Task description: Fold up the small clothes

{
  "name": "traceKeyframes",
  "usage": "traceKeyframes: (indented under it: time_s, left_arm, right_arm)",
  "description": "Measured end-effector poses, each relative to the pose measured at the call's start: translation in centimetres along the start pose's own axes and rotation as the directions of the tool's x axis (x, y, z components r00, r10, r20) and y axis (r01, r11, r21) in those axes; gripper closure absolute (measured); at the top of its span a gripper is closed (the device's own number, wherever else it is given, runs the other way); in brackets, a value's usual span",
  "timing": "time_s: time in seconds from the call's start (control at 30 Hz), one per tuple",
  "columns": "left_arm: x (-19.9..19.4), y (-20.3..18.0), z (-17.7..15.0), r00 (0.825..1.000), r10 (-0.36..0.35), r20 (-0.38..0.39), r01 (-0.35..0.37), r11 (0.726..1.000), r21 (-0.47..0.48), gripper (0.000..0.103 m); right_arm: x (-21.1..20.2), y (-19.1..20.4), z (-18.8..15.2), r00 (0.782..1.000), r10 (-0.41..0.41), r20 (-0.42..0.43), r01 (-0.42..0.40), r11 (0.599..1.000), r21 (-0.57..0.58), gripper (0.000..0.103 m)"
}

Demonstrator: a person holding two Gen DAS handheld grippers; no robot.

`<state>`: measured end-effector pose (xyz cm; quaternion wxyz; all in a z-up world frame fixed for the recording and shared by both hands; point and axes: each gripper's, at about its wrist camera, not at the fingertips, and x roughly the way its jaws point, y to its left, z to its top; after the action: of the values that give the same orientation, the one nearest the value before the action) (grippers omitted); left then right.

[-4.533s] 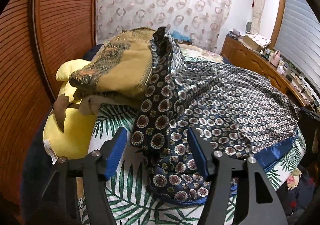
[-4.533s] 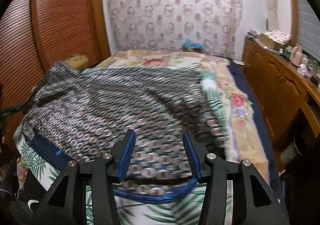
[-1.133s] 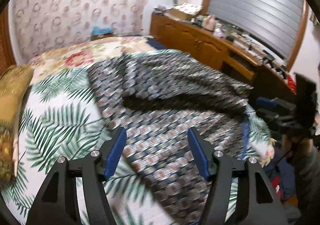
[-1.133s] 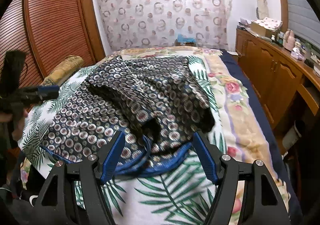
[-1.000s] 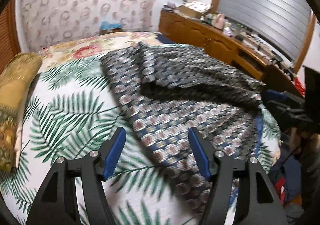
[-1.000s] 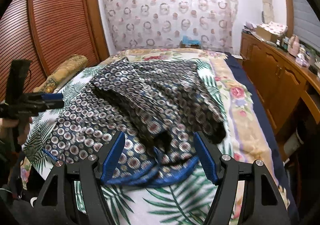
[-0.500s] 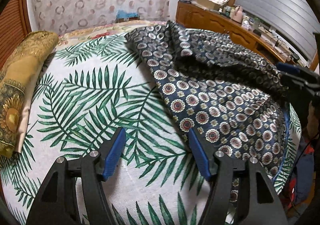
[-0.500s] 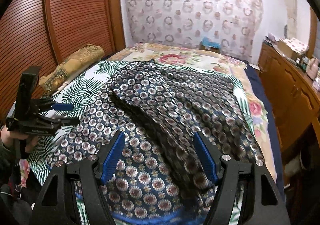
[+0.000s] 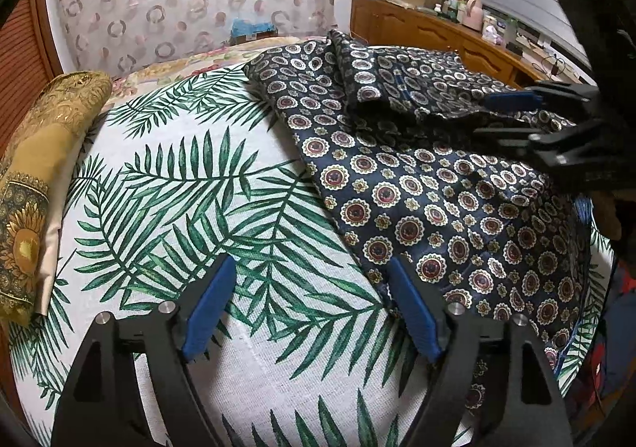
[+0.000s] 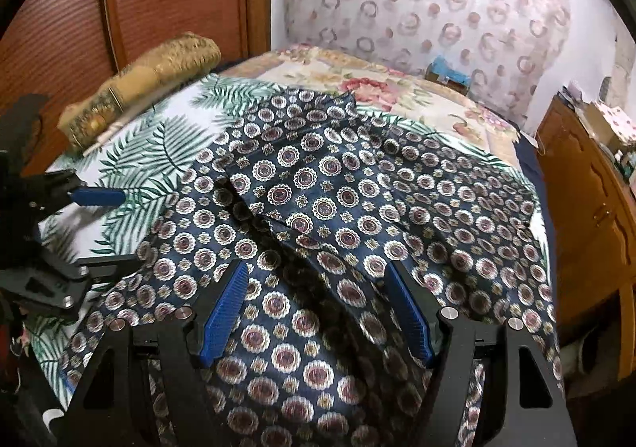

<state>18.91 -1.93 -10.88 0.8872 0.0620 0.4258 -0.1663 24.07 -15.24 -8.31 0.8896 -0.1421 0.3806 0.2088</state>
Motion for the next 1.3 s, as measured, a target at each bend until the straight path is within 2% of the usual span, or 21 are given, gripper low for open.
traceKeyframes:
  time_s: [0.17,0.27,0.3,0.33,0.43,0.6,0.73,0.9,0.97,1.07,1.17,1.27,1.3]
  left_arm:
    - [0.0,0.0,0.0,1.000,0.005,-0.001,-0.005,1.000,0.002,0.021]
    - [0.1,0.1,0.1,1.000,0.018,-0.006,-0.018,1.000,-0.005,0.014]
    - [0.2,0.1,0.1,1.000,0.025,-0.010,-0.025,1.000,-0.013,0.012]
    - [0.2,0.2,0.1,1.000,0.027,-0.012,-0.028,0.999,-0.016,0.011]
    - [0.2,0.3,0.1,0.999,0.033,-0.014,-0.033,0.999,-0.021,0.010]
    - [0.4,0.5,0.0,0.999,0.041,-0.021,-0.042,0.999,-0.031,0.005]
    - [0.4,0.5,-0.1,0.999,0.043,-0.023,-0.043,0.999,-0.030,0.004]
    - [0.3,0.5,0.0,0.999,0.034,-0.023,-0.034,0.999,-0.023,0.004]
    - [-0.2,0.7,0.0,0.999,0.038,0.004,-0.038,0.999,-0.027,0.004]
    - [-1.8,0.7,0.2,0.997,0.021,0.070,-0.016,0.998,-0.060,0.004]
    - [-3.5,0.0,0.5,0.991,0.005,0.133,0.004,0.998,-0.063,0.004]
    - [-4.9,-1.0,0.6,0.984,-0.005,0.176,0.015,0.998,-0.057,0.004]
    - [-5.4,-1.4,0.6,0.982,-0.009,0.187,0.020,0.998,-0.055,0.004]
  right_arm:
    - [2.3,0.4,0.8,0.998,-0.028,-0.062,0.025,0.998,-0.054,0.037]
    - [3.4,0.6,1.2,0.995,-0.056,-0.083,0.050,0.995,-0.083,0.051]
    - [3.6,0.5,1.3,0.995,-0.061,-0.084,0.054,0.995,-0.088,0.059]
    - [3.9,0.5,1.5,0.995,-0.063,-0.083,0.056,0.994,-0.093,0.074]
    - [4.1,0.5,1.8,0.994,-0.076,-0.078,0.066,0.991,-0.119,0.095]
    - [2.6,-1.0,1.9,0.993,-0.117,-0.033,0.114,0.990,-0.082,0.099]
    - [1.2,-4.6,2.6,0.991,-0.134,0.021,0.133,0.989,0.058,0.099]
    - [0.3,-10.3,2.8,0.983,-0.179,0.039,0.164,0.956,0.243,0.098]
    - [0.9,-12.4,2.7,0.987,-0.159,0.012,0.147,0.941,0.304,0.098]
    - [1.0,-14.1,2.4,0.977,-0.213,-0.004,0.202,0.917,0.344,0.098]
    - [0.3,-15.0,2.0,0.974,-0.228,0.007,0.207,0.898,0.388,0.098]
    - [-1.1,-14.1,1.4,0.981,-0.191,0.047,0.158,0.908,0.389,0.093]
    - [-1.6,-13.7,0.9,0.982,-0.182,0.057,0.148,0.913,0.380,0.088]
